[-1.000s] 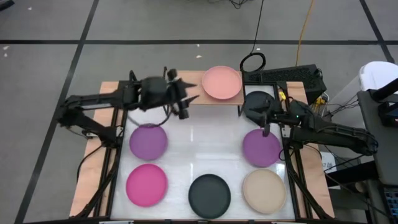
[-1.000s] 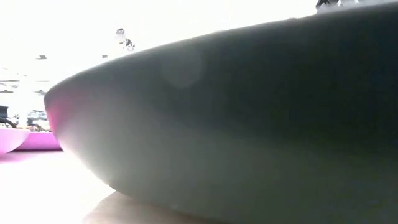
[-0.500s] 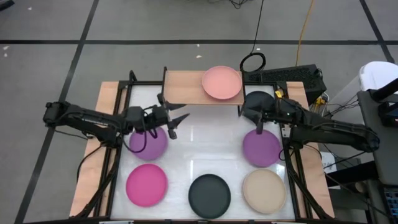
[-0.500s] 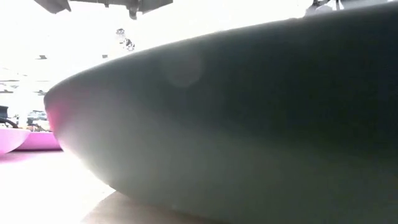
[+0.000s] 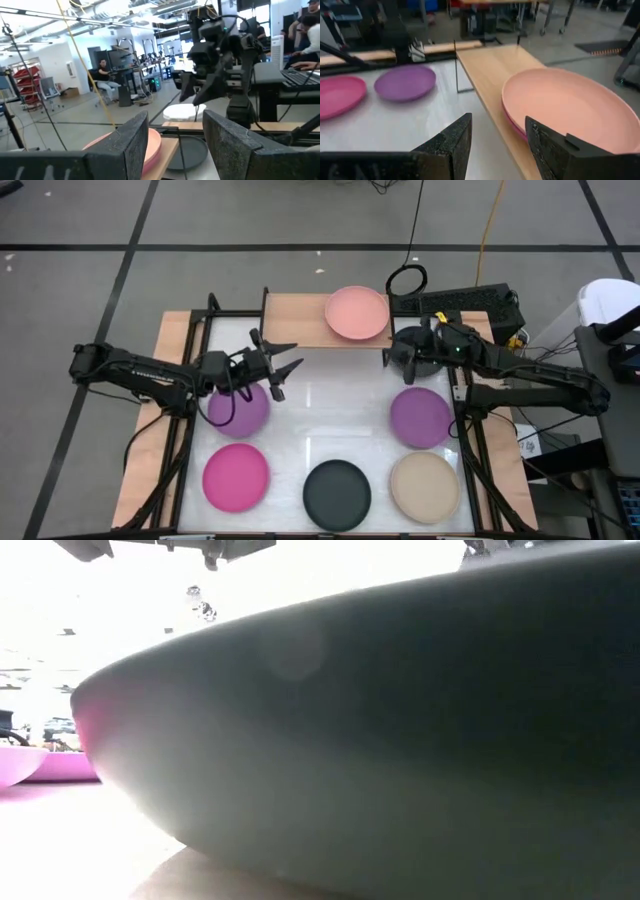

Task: Place and stack plates onto a shelf
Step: Stack the top black plate on top of the light pink plate on the shelf

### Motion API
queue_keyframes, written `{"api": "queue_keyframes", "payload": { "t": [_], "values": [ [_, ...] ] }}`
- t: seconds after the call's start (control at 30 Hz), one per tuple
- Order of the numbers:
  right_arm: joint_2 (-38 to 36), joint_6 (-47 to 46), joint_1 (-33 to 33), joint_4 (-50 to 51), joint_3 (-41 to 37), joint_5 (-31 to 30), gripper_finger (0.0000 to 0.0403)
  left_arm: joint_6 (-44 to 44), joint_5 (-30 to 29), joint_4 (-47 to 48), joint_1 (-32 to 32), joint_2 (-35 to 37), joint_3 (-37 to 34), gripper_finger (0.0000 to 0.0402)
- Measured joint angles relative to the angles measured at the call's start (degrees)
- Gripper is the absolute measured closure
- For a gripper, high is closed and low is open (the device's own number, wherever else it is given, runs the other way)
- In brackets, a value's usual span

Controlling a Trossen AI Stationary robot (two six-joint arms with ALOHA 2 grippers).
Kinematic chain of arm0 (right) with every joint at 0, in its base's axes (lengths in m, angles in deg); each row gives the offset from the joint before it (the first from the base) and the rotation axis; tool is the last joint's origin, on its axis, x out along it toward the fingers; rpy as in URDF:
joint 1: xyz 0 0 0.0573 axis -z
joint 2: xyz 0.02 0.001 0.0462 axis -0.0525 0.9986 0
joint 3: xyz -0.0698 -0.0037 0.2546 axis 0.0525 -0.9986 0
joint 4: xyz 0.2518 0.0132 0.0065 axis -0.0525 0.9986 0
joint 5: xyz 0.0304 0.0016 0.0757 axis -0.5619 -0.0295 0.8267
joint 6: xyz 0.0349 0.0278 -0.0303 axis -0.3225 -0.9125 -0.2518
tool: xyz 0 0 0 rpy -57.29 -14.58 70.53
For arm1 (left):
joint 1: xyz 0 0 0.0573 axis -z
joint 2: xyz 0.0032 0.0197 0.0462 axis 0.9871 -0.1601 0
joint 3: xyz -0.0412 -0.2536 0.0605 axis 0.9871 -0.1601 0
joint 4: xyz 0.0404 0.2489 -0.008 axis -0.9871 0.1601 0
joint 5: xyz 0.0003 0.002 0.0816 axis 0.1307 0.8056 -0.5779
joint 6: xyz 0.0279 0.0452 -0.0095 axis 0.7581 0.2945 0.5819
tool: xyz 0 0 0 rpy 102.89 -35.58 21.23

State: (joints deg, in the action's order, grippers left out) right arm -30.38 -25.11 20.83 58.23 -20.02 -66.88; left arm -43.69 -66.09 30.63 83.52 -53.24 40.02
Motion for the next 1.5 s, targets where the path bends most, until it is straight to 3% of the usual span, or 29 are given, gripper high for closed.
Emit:
{"api": "queue_keyframes", "payload": {
  "t": [0.47,0.63,1.0,1.27,1.5],
  "values": [
    [1.1,-3.8,0.0,21.1,0.7,-8.9,0.0238,-1.2,0.0,0.5,-0.1,0.0,0.0,0.0209],
    [1.1,-7.9,0.0,24.8,-2.3,-10.0,0.0238,-1.6,0.0,0.6,-0.1,0.0,0.0,0.0209],
    [2.4,-15.3,0.1,20.6,-13.3,-9.9,0.0238,-2.6,0.0,1.4,-0.1,0.0,0.0,0.0209],
    [9.2,-17.3,0.1,16.4,-15.1,-10.2,0.0239,-3.1,0.0,1.4,-0.1,0.0,0.0,0.0209],
    [15.8,-16.0,1.7,13.1,-16.3,-17.0,0.0239,-4.2,0.0,1.5,-0.1,0.0,0.0,0.0209]
  ]
}}
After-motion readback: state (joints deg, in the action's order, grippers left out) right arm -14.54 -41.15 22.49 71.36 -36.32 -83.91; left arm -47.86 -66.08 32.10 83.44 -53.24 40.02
